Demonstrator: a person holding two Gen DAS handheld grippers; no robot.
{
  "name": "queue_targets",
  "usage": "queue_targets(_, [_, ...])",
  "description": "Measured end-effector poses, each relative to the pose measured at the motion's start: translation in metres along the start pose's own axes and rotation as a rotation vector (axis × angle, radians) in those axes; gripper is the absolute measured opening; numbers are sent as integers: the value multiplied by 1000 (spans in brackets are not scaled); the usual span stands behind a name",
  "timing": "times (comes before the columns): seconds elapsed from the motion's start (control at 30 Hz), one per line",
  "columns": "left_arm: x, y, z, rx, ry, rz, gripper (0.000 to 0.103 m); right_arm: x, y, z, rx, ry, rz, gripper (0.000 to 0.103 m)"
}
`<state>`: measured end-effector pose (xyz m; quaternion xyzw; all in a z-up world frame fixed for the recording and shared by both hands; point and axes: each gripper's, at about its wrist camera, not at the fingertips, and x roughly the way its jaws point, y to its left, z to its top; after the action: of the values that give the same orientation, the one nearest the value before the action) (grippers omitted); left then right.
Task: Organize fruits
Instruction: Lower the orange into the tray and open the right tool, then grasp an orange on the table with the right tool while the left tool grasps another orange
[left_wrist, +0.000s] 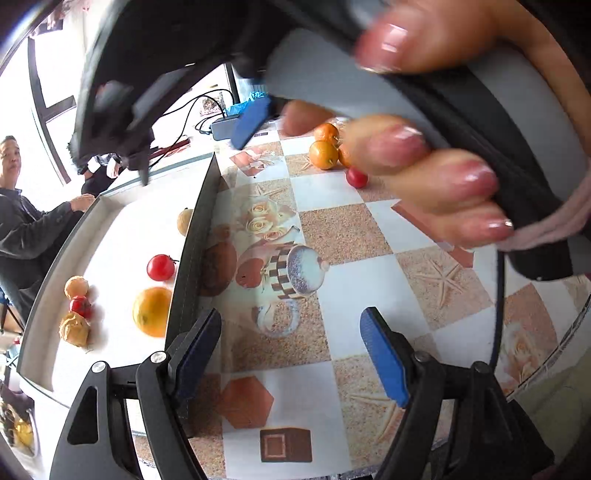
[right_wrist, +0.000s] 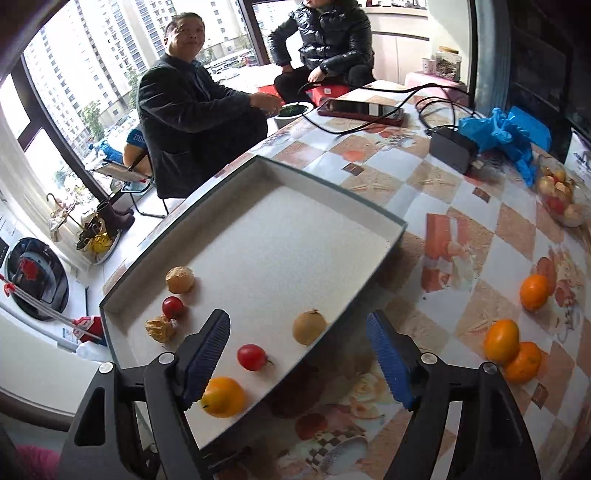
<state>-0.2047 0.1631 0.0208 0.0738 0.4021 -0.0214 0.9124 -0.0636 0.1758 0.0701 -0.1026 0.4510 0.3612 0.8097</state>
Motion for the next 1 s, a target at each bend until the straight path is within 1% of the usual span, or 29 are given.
queue_targets(0.07, [1, 3, 13, -8, -2, -2, 81, -15, -29, -9, 57, -34, -89, 78])
queue_targets(0.17, [-1, 8, 33, -46, -14, -27, 81, -31, -76, -26, 148, -65, -207, 78])
queue_targets(0.23, [2, 13, 48, -87, -13, -45, 81, -31, -109, -34, 212, -52, -244, 78])
queue_targets(0.3, [11, 19, 62, -130, 10, -49, 81, -26, -136, -43, 267, -17, -265, 78])
queue_targets(0.37, [21, 22, 77, -160, 36, -41, 81, -22, -153, -49, 299, 0, -264, 78])
queue_targets(0.43, [29, 26, 83, -183, 58, -32, 81, -16, -160, -52, 294, 3, -273, 78])
queue_targets(0.47, [33, 30, 89, -194, 65, -30, 81, -12, -161, -53, 284, 5, -274, 78])
queue_targets(0.53, [41, 33, 96, -210, 81, -31, 81, -5, -160, -50, 268, 3, -240, 77])
queue_targets(0.63, [50, 37, 102, -219, 102, -28, 81, 8, -153, -43, 216, 14, -240, 77])
queue_targets(0.67, [53, 37, 104, -218, 107, -25, 81, 12, -151, -41, 199, 19, -228, 70])
queue_targets(0.7, [56, 38, 107, -219, 113, -24, 81, 16, -151, -40, 191, 25, -217, 65])
queue_targets(0.73, [59, 39, 109, -222, 119, -27, 81, 17, -150, -39, 182, 17, -223, 63])
queue_targets(0.77, [62, 39, 112, -226, 121, -33, 81, 19, -150, -39, 176, 14, -223, 58])
queue_targets(0.8, [64, 39, 115, -230, 122, -40, 81, 18, -150, -38, 171, 8, -224, 51])
queue_targets(0.83, [68, 38, 119, -231, 121, -44, 81, 18, -152, -38, 177, 7, -218, 39])
queue_targets(1.0, [96, 30, 139, -226, 130, -67, 81, 4, -169, -51, 240, -34, -202, 39])
